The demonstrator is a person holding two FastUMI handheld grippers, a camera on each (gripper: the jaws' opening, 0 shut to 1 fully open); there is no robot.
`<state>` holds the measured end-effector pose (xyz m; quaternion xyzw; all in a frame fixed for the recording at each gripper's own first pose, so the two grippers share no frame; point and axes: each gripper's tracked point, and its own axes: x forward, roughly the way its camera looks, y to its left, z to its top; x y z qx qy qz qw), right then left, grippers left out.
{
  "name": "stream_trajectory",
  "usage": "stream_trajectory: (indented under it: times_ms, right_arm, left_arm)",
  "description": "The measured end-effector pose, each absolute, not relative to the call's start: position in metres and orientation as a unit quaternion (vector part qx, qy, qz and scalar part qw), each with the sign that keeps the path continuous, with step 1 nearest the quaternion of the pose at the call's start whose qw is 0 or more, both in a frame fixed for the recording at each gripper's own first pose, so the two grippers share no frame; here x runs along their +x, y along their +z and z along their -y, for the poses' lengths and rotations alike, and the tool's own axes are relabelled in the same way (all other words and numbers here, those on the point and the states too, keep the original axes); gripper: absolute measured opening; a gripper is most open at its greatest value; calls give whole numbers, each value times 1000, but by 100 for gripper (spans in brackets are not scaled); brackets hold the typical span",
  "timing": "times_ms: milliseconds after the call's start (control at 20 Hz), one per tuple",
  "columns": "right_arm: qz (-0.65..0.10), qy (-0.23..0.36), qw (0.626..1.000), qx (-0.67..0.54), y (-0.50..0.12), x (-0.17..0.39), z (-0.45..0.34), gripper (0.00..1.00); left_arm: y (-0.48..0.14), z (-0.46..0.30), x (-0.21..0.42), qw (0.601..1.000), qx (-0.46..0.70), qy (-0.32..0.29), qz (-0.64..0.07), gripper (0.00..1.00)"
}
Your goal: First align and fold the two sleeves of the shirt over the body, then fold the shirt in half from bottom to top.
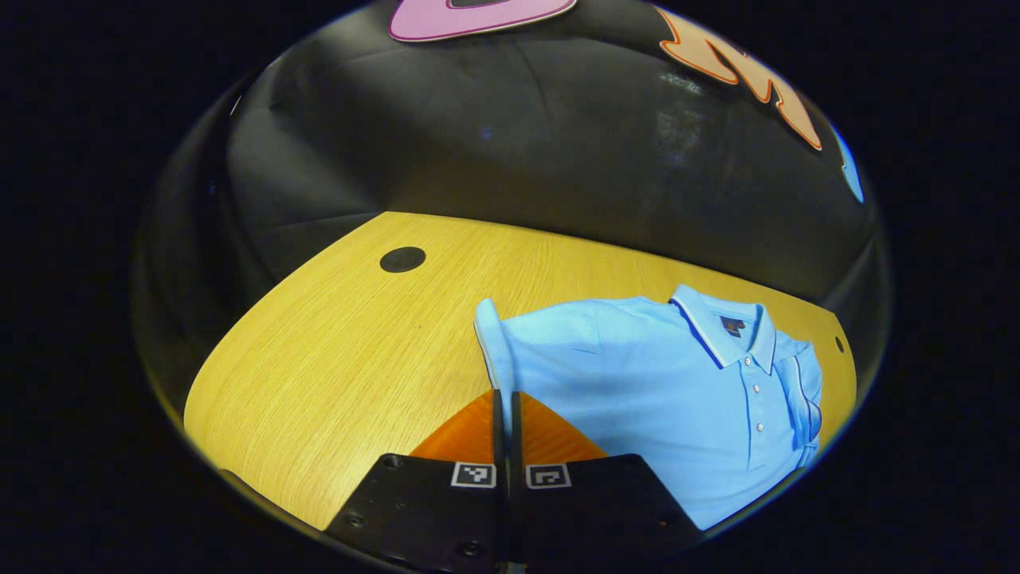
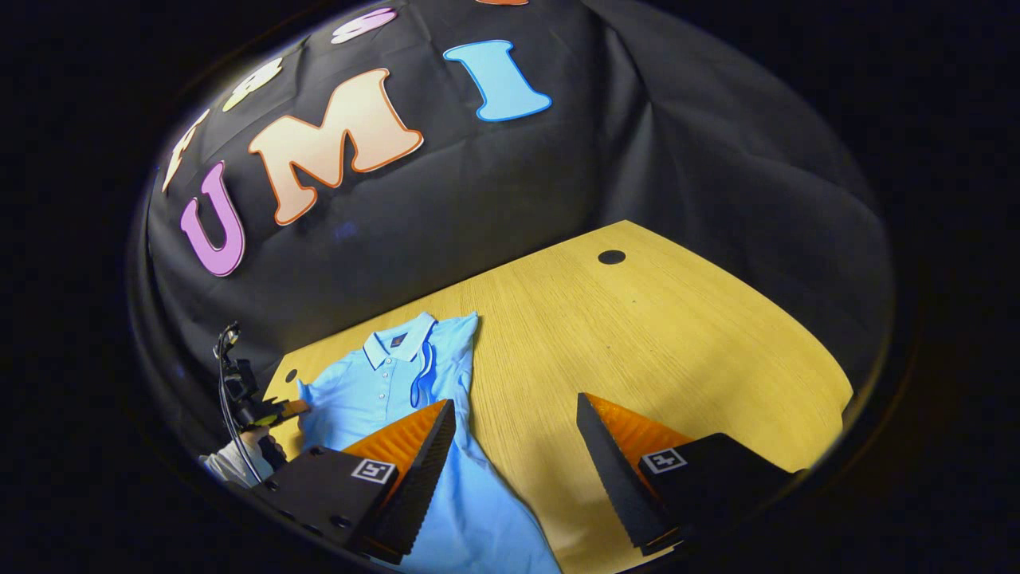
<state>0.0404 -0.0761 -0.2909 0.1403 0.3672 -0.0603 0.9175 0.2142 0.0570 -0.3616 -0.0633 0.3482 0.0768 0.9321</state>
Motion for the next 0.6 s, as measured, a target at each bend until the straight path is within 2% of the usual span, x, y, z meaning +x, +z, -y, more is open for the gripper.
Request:
stream_trajectory:
  times_ms: [300, 600]
  right_arm:
    - [-361, -68, 919, 145, -286, 21, 85, 96]
    - [-361, -65, 918, 150, -286, 12, 82, 96]
  left_arm:
    - [-325, -6, 226, 946, -66, 28, -317, 0]
    - [-329, 55, 227, 944, -31, -18, -328, 0]
